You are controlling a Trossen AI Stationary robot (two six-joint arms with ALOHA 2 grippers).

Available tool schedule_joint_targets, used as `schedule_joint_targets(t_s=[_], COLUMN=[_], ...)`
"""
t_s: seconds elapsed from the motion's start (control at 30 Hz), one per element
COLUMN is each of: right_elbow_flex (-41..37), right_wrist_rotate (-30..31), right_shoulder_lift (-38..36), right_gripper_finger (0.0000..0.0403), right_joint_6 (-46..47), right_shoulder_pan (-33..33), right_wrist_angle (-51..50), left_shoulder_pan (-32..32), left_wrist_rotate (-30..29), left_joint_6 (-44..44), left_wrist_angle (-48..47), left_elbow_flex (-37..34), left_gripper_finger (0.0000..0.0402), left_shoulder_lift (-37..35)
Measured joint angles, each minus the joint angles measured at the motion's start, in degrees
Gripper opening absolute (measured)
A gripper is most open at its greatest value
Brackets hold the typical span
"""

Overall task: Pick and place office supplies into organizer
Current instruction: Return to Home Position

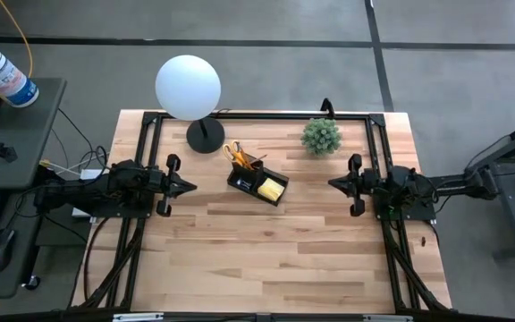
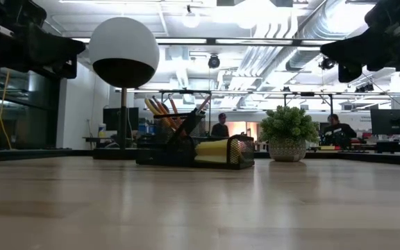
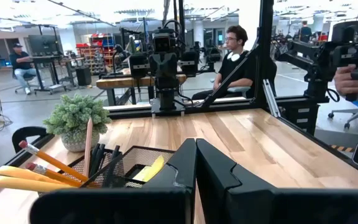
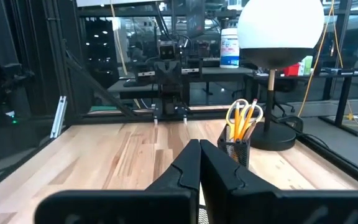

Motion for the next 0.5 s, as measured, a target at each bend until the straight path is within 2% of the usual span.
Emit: schedule_joint_targets(t_s=[0.33, 0.5], right_elbow_flex=[-0.02, -0.02], right_wrist_rotate=[0.97, 1.28], right_shoulder_lift=[-11.32, -11.74], right_gripper_finger=[0.0000, 0.0000], right_joint_6=[-0.73, -0.63], right_shoulder_pan=[0.00, 0.00], right_wrist_angle=[-11.91, -13.55], left_shoulder_pan=[0.00, 0.00], left_wrist_rotate=[0.00, -1.09], left_joint_6=[-0.01, -0.01], left_wrist_angle=[-1.25, -1.23], left_elbow_flex=[0.00, 0.00], left_gripper_finger=[0.0000, 0.0000], left_shoulder_lift=[0.02, 0.07])
